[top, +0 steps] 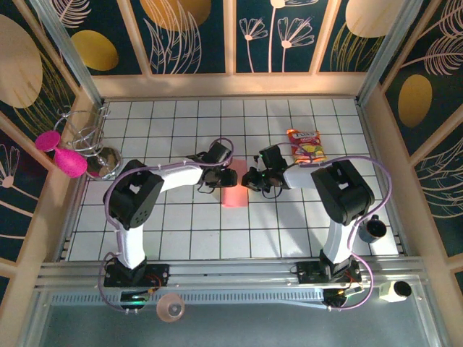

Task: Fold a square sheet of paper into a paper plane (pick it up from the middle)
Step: Hold the square sheet of paper at the center of the table, then first fold the square sheet of paper in half at the center of the table.

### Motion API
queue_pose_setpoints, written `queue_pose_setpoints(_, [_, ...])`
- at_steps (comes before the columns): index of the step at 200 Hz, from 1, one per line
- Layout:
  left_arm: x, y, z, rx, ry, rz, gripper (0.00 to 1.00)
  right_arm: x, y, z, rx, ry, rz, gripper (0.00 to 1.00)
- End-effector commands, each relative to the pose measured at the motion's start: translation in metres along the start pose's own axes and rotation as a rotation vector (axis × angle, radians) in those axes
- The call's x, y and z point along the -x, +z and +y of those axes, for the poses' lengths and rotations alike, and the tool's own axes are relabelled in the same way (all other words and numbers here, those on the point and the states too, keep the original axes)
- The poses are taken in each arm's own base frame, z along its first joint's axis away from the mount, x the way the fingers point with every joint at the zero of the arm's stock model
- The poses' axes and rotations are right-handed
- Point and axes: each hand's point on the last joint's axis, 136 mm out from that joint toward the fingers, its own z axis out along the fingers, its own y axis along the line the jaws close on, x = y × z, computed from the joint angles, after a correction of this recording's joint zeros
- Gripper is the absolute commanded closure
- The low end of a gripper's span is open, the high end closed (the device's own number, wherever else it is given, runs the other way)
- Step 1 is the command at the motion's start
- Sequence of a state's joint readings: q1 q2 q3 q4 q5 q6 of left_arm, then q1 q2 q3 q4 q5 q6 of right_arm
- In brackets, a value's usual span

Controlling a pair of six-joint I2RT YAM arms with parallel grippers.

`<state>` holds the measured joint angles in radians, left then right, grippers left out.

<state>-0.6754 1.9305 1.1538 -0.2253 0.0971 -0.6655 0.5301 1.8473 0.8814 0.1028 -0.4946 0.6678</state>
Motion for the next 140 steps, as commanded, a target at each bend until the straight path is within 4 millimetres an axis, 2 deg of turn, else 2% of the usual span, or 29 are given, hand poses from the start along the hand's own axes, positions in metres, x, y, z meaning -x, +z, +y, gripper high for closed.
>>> queue_pose_setpoints(1, [-0.046,0.02,0.044,0.106,-0.097,0.124,0.49,-0.009,0.008,-0.019,-0.075,0.04,0.026,0.9])
queue_pose_setpoints(36, [-0.055,0.016,0.029,-0.001,-0.177,0.142,0.52,-0.01,0.008,-0.018,-0.065,0.044,0.03,0.9])
queue_pose_setpoints(71, [-0.065,0.025,0.039,0.032,-0.184,0.169,0.58,-0.006,0.006,-0.011,-0.039,0.044,0.026,0.9])
queue_pose_setpoints(99, [-0.07,0.029,0.054,0.102,-0.163,0.181,0.6,0.011,-0.009,0.007,0.012,0.042,-0.014,0.87])
queue_pose_setpoints(120, [-0.071,0.03,0.054,0.105,-0.156,0.182,0.6,0.032,-0.028,0.028,0.063,0.019,-0.073,0.85])
queue_pose_setpoints(140, [-0.071,0.032,0.052,0.09,-0.16,0.185,0.61,0.038,-0.035,0.038,0.083,0.002,-0.086,0.84])
